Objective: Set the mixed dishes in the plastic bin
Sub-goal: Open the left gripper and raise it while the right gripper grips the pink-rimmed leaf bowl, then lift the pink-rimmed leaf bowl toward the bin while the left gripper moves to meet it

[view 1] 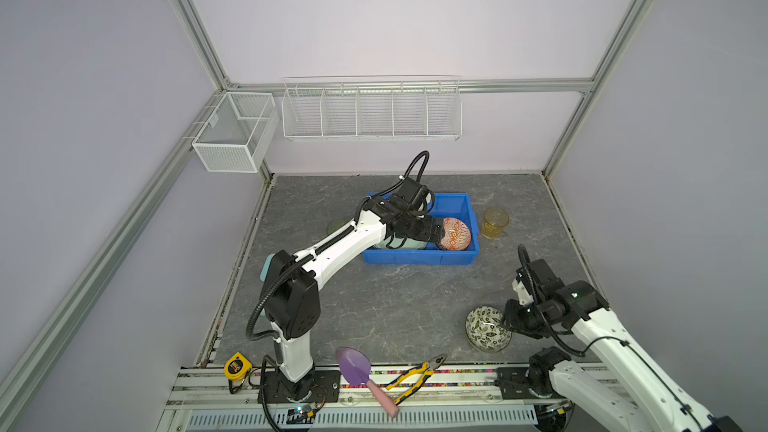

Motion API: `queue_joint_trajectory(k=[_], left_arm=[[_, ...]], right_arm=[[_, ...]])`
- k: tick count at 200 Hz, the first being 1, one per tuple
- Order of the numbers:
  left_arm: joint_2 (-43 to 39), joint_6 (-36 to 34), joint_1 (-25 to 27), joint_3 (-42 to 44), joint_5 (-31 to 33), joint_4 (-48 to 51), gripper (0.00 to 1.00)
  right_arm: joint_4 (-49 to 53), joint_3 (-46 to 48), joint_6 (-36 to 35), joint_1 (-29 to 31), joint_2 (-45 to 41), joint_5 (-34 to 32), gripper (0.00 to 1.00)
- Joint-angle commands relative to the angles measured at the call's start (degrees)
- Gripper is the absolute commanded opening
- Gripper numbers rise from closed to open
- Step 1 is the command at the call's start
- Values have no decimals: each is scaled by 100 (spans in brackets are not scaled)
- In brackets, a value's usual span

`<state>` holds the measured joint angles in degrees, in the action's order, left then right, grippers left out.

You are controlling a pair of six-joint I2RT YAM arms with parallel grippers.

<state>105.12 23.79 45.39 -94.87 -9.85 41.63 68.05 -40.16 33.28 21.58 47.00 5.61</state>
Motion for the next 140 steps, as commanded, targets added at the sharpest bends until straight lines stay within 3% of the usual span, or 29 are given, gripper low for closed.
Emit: queue_joint_trajectory(k=[1, 140], left_arm=[[-75, 80, 30, 39, -61, -85, 93], [189, 99, 29, -75, -226, -14, 93]], right_arm=[[-83, 139, 96, 50, 59, -24, 39], [-277, 272, 126, 168, 246, -86, 26]])
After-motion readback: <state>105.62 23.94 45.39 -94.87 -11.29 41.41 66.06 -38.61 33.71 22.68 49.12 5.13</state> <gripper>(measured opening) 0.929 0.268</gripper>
